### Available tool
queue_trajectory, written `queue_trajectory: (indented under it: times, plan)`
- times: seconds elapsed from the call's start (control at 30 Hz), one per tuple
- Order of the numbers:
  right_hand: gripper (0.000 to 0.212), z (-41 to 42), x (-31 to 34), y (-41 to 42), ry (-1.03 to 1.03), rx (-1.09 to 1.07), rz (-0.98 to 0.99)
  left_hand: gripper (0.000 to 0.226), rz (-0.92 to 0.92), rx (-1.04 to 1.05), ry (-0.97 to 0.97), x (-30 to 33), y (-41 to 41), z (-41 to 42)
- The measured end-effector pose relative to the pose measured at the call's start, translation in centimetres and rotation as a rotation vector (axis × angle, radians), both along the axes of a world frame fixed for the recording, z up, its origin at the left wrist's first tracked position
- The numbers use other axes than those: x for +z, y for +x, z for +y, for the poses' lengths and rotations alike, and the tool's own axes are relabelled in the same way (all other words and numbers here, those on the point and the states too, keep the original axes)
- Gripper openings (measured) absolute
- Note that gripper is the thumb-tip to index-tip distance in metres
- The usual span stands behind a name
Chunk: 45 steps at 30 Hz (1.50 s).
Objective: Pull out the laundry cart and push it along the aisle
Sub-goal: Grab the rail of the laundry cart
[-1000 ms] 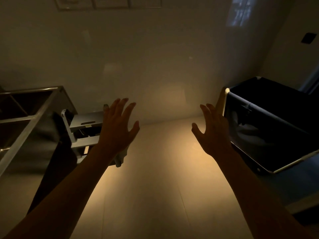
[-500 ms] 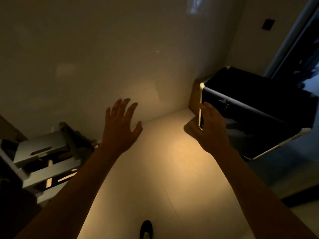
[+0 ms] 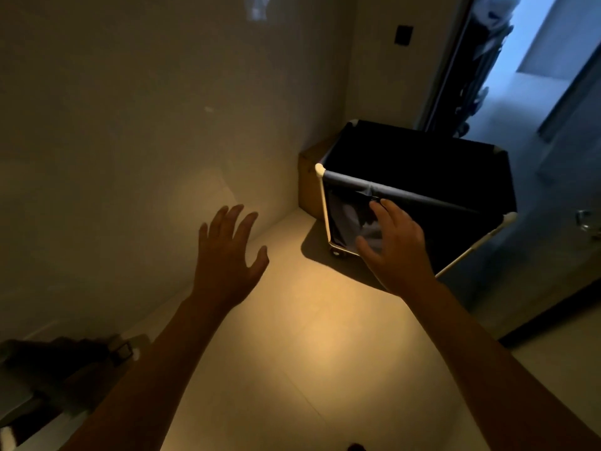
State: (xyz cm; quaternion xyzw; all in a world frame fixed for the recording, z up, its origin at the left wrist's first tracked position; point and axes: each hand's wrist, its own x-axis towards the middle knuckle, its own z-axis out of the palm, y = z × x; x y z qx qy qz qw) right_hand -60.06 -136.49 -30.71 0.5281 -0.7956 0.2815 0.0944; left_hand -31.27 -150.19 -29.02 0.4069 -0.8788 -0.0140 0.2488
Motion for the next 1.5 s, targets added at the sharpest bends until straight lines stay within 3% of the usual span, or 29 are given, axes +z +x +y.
queue_trajectory:
  times: [0.37, 0.83, 1.5]
  plan:
    - [0.068, -4.8, -2.1, -12.5, -0.007, -0.100, -0.048, 0.065, -0.004, -0.132, 0.007, -1.5, -14.7, -7.9]
    - [0.067, -10.5, -5.4, -31.7, 0.074, -0.156, -0.157, 0.060, -0.072, -0.148, 0.090, -3.9, -35.6, -14.4]
    - [0.065, -14.1, -11.6, -45.7, 0.239, -0.301, -0.275, 0.060, -0.197, -0.338, 0.189, -10.4, -54.2, -21.9]
